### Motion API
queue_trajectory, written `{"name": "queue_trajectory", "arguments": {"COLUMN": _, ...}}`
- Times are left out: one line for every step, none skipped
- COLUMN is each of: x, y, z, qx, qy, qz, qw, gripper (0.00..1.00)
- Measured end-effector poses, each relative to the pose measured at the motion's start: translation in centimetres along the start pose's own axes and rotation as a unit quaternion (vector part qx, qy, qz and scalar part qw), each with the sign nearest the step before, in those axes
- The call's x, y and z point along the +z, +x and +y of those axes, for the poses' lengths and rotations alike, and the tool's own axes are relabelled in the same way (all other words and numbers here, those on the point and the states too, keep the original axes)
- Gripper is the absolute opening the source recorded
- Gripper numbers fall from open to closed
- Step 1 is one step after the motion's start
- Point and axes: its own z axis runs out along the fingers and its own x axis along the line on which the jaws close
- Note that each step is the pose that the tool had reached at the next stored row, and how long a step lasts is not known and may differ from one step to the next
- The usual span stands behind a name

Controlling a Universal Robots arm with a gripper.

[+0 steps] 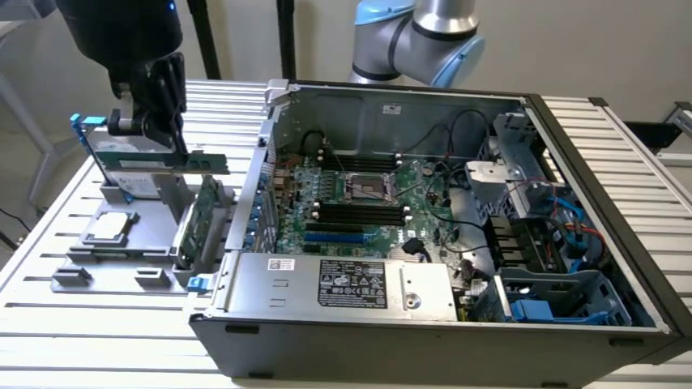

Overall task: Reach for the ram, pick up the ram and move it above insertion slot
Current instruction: 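Pick up the ram and move it above insertion slot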

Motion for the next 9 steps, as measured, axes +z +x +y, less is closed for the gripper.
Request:
{"name": "queue_trajectory", "arguments": {"x": -0.03, "y": -0.1, "z": -0.28, "qx": 0.000, "qy": 0.0000, "qz": 0.0000, "qw": 1.0000, "gripper": 0.13}}
{"name": "queue_trajectory", "arguments": {"x": -0.06, "y": -0.2, "z": -0.57, "qx": 0.000, "qy": 0.0000, "qz": 0.0000, "qw": 1.0000, "gripper": 0.13}}
{"name": "queue_trajectory", "arguments": {"x": -0.09, "y": -0.2, "z": -0.85, "qx": 0.000, "qy": 0.0000, "qz": 0.0000, "qw": 1.0000, "gripper": 0.13}}
{"name": "queue_trajectory", "arguments": {"x": -0.13, "y": -0.3, "z": -1.13, "qx": 0.000, "qy": 0.0000, "qz": -0.0001, "qw": 1.0000, "gripper": 0.13}}
{"name": "queue_trajectory", "arguments": {"x": -0.15, "y": -0.4, "z": -1.41, "qx": 0.000, "qy": 0.0000, "qz": -0.0001, "qw": 1.0000, "gripper": 0.13}}
{"name": "queue_trajectory", "arguments": {"x": -0.18, "y": -0.5, "z": -1.70, "qx": 0.000, "qy": 0.0000, "qz": -0.0001, "qw": 1.0000, "gripper": 0.13}}
{"name": "queue_trajectory", "arguments": {"x": -0.22, "y": -0.5, "z": -2.01, "qx": 0.000, "qy": 0.0000, "qz": -0.0001, "qw": 1.0000, "gripper": 0.13}}
{"name": "queue_trajectory", "arguments": {"x": -0.25, "y": -0.6, "z": -2.30, "qx": 0.000, "qy": 0.0000, "qz": -0.0001, "qw": 1.0000, "gripper": 0.13}}
{"name": "queue_trajectory", "arguments": {"x": -0.28, "y": -0.7, "z": -2.58, "qx": 0.000, "qy": 0.0000, "qz": -0.0002, "qw": 1.0000, "gripper": 0.13}}
